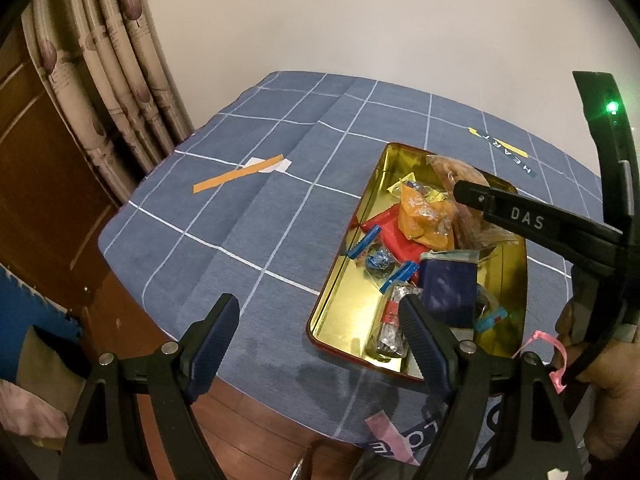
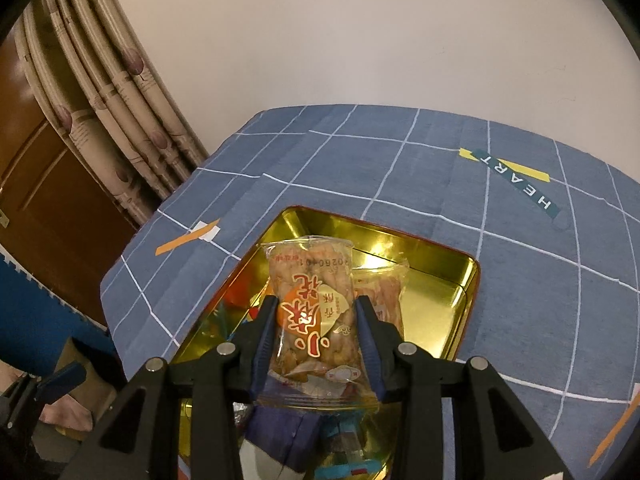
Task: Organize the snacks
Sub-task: 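Carry the nut bag into the gold tin and open the right gripper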
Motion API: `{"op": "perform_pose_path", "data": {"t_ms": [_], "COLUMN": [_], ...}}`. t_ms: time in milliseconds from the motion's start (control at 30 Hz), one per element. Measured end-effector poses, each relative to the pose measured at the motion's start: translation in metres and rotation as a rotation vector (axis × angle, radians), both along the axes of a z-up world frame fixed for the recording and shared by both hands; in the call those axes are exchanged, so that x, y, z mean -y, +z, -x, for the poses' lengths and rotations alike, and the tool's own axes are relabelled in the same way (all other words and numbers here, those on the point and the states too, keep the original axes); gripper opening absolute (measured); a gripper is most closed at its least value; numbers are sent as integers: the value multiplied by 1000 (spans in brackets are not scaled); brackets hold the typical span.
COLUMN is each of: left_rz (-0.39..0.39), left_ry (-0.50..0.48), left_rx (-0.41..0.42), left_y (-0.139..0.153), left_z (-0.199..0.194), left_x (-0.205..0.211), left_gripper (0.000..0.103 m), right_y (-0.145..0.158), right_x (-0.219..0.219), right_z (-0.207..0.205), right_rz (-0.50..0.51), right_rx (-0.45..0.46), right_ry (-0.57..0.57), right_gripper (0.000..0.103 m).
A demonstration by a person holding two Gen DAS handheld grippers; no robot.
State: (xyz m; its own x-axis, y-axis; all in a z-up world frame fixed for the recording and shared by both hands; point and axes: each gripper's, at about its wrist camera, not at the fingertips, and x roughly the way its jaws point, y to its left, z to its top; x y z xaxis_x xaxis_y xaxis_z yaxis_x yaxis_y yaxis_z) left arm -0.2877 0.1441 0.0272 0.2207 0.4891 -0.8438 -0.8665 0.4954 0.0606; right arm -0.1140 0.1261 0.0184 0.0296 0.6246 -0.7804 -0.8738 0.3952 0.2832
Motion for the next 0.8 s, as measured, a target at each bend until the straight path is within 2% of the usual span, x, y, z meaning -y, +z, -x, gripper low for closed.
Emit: {"op": "perform_pose_path", "data": {"t_ms": [800], "left_rz": [39], "left_ry": [3], "left_rx": [-22], "left_y": [-8], "left_z": [0], "left_x": [-5], "left_gripper": [79], "right_y": [-10], "right_x": [-10], "right_z": [5], "right_rz": [33], "right_rx": [1], "right_ry": [-1], "right_gripper": [40]}}
